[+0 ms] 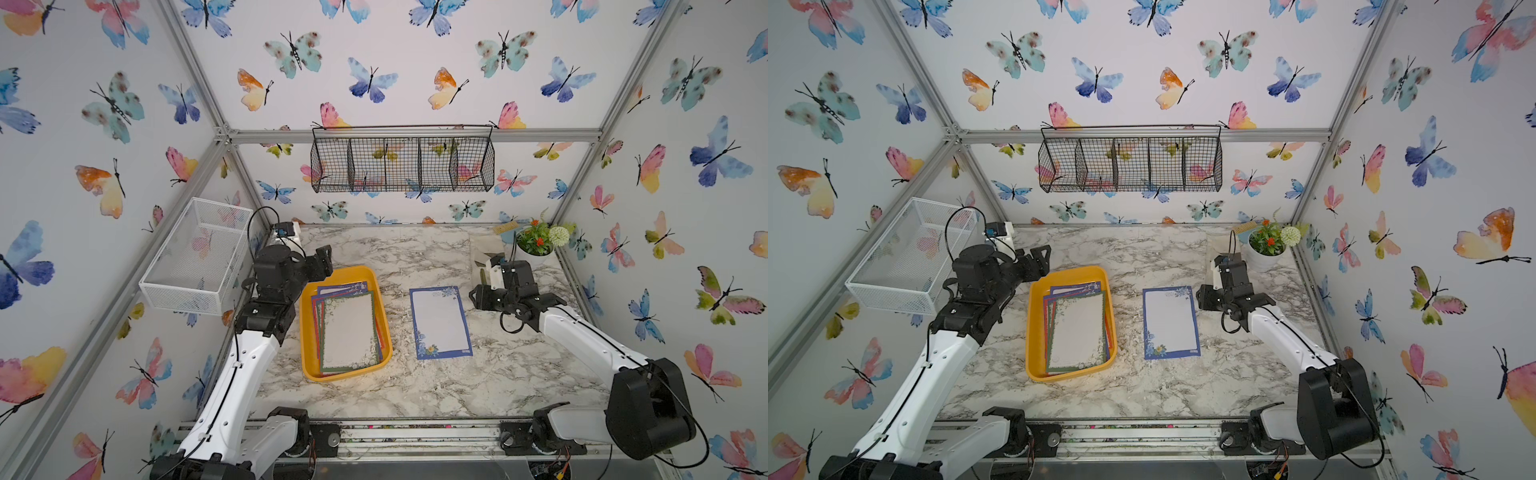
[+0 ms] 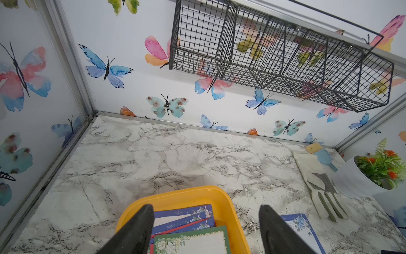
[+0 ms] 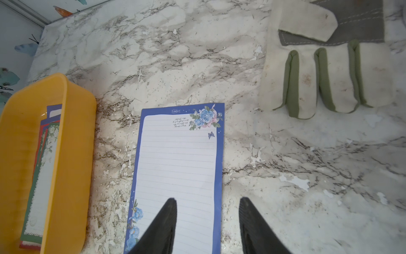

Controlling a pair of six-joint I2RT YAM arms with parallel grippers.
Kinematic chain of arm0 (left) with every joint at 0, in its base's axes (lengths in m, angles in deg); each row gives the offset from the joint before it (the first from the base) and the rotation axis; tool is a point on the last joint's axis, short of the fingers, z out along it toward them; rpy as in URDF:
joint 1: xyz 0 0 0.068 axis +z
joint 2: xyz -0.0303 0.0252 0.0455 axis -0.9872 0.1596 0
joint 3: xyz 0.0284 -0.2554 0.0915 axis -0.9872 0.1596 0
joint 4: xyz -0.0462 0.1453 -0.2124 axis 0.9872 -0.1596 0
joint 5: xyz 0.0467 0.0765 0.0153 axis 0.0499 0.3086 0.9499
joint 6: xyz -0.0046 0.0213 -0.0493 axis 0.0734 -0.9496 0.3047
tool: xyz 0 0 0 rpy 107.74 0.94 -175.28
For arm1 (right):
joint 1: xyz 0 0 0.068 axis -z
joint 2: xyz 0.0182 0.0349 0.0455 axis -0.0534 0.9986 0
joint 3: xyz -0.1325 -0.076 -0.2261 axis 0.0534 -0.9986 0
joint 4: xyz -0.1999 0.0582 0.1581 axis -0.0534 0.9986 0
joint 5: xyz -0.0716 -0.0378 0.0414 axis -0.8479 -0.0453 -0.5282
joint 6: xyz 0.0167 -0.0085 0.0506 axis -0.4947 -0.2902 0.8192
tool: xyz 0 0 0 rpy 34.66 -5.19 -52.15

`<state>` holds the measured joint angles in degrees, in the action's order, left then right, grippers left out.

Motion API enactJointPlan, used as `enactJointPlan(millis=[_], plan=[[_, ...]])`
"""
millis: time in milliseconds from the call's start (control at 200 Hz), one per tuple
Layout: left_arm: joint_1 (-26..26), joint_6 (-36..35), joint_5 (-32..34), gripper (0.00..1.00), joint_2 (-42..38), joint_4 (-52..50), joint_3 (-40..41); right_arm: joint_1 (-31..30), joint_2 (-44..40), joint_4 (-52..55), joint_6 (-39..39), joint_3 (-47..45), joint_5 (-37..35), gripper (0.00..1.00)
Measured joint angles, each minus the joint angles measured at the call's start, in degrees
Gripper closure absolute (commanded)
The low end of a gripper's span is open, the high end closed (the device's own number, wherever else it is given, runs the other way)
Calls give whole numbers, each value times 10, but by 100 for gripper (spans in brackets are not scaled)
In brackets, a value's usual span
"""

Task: Take out the stationery paper from the storage box
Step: Pick up the stationery paper from the storage box.

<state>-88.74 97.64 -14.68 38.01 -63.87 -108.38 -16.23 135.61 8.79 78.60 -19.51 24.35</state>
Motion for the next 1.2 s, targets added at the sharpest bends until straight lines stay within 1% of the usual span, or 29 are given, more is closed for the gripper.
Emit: enactJointPlan(millis=[160, 305, 380, 445, 566, 731, 861, 936, 1056, 1201], plan=[[1, -3, 12, 28, -13, -1, 8, -10, 0, -2, 8, 0, 0, 57], [1, -10, 17, 28, -10, -9, 14, -27, -7, -2, 17, 7, 2, 55], [3, -13, 17, 30, 1, -18, 12, -38, -8, -2, 24, 19, 6, 55], [10, -16, 15, 33, 23, -26, 8, -46, -8, -2, 30, 36, 14, 56], [20, -17, -6, 32, 75, -39, 7, -64, 0, -7, 43, 71, 30, 56], [23, -17, -37, 33, 150, -71, 2, -87, 40, -81, 97, 85, 107, 56], [23, -17, -51, 36, 202, -97, -7, -137, 98, -116, 126, 99, 132, 56], [23, -18, -58, 40, 231, -114, -20, -166, 133, -128, 133, 119, 138, 55], [23, -20, -60, 41, 278, -134, -39, -208, 175, -145, 143, 144, 142, 55], [23, -23, -61, 42, 322, -156, -43, -245, 216, -170, 153, 162, 154, 56]])
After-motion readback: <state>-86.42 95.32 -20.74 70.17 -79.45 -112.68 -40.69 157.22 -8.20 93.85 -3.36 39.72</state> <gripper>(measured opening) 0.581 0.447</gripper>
